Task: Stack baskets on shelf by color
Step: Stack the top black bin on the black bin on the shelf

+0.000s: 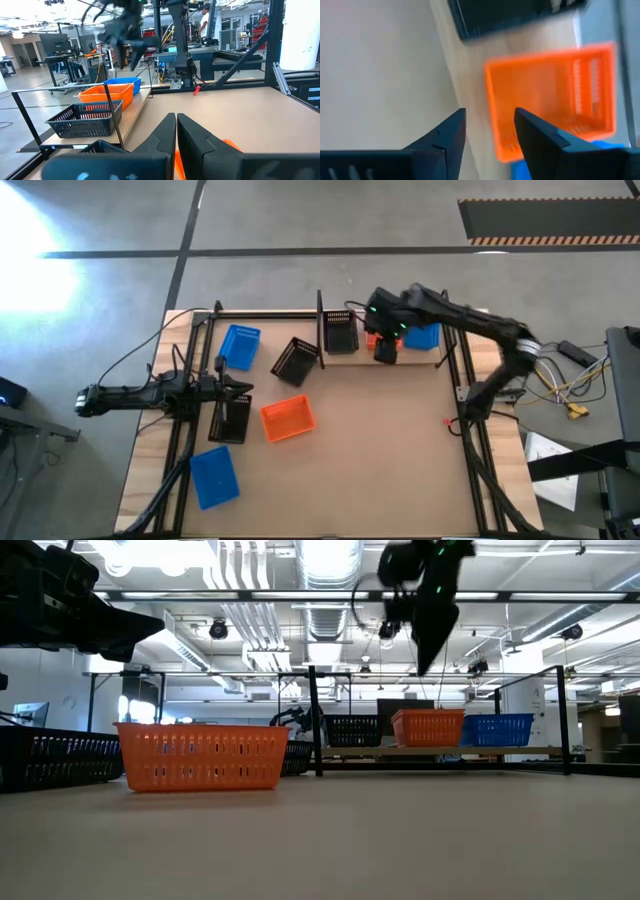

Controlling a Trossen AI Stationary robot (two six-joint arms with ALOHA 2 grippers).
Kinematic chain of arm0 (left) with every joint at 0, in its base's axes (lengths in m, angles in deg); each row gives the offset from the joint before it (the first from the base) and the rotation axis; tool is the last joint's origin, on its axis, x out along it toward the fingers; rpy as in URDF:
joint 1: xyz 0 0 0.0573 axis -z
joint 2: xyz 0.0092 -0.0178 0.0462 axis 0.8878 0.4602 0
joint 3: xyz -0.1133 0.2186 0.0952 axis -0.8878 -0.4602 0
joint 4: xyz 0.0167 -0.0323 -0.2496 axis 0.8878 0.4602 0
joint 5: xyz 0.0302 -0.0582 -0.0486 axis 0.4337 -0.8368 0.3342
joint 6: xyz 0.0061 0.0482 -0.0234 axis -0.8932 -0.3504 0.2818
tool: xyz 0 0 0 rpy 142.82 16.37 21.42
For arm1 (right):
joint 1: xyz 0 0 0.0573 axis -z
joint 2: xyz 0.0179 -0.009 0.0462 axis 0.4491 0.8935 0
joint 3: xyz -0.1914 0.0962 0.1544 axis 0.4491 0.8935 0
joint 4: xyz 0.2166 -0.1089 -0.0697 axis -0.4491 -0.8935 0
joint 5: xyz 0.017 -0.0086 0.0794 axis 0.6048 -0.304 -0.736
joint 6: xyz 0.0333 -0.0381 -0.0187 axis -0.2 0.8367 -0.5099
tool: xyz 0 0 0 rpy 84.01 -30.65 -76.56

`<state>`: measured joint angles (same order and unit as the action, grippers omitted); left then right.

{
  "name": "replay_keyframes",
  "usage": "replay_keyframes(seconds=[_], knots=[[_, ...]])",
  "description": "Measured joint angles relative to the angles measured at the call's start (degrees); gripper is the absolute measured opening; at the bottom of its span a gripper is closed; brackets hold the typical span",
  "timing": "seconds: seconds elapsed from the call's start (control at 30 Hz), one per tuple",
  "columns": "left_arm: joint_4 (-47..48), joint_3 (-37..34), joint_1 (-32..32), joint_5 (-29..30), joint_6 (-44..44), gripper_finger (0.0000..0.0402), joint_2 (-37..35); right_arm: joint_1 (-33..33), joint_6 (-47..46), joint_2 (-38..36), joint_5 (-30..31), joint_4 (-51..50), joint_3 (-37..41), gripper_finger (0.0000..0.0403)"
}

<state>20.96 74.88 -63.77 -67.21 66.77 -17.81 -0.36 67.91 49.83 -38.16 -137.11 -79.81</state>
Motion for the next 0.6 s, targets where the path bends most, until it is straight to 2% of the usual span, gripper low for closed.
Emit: replay_keyframes(seconds=[0.17, 0.3, 0.4, 0.6], knots=[[0.0, 0.0, 0.0, 0.0, 0.0, 0.0, 0.0, -9.9, -8.0, -14.1, 0.0, 19.2, 16.5, 0.0129], [0.0, 0.0, 0.0, 0.0, 0.0, 0.0, 0.0, -19.2, -14.4, -22.1, 0.0, 35.3, 30.9, 0.0113], [0.0, 0.0, 0.0, 0.0, 0.0, 0.0, 0.0, -25.8, -18.2, -25.0, 0.9, 47.2, 40.4, 0.0102], [-0.1, 0.0, 0.0, 0.7, 0.0, 0.0, 0.0, -37.4, -25.2, -24.8, 9.3, 64.9, 53.9, 0.0082]])
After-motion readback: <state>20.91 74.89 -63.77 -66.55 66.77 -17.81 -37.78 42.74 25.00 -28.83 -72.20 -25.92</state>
